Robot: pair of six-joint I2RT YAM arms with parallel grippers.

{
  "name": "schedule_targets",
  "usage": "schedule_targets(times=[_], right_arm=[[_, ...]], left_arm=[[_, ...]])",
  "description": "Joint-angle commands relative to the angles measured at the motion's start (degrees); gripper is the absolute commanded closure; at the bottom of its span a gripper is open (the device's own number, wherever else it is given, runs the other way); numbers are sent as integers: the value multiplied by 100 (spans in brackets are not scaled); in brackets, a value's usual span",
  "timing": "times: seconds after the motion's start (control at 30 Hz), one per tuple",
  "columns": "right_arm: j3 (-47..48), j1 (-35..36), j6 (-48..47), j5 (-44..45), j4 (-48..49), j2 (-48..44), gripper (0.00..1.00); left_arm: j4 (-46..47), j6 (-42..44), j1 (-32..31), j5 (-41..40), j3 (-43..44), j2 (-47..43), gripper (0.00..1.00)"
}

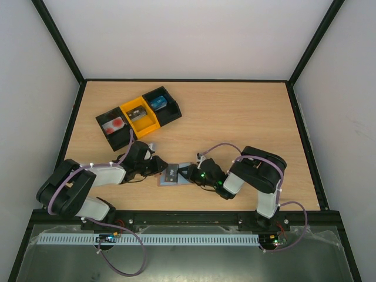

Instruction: Take the credit cards out of the card holder

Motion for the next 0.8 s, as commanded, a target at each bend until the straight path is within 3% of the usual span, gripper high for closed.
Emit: schedule_targets(times=[0.0,0.3,0.6,0.77], right_arm=[[-213,47,70,16,184,143,98],[-307,43,148,-40,392,155,98],[-70,134,10,-6,-855,-152,84],[28,208,-48,57,-1042,-104,83]], left_arm=[[-740,47,-25,-268,-161,47,83],[-723,38,-25,-277,-203,36,87],[-695,29,-26,-264,-207,50,91],[-624,13,-26,-229,-229,100,92]])
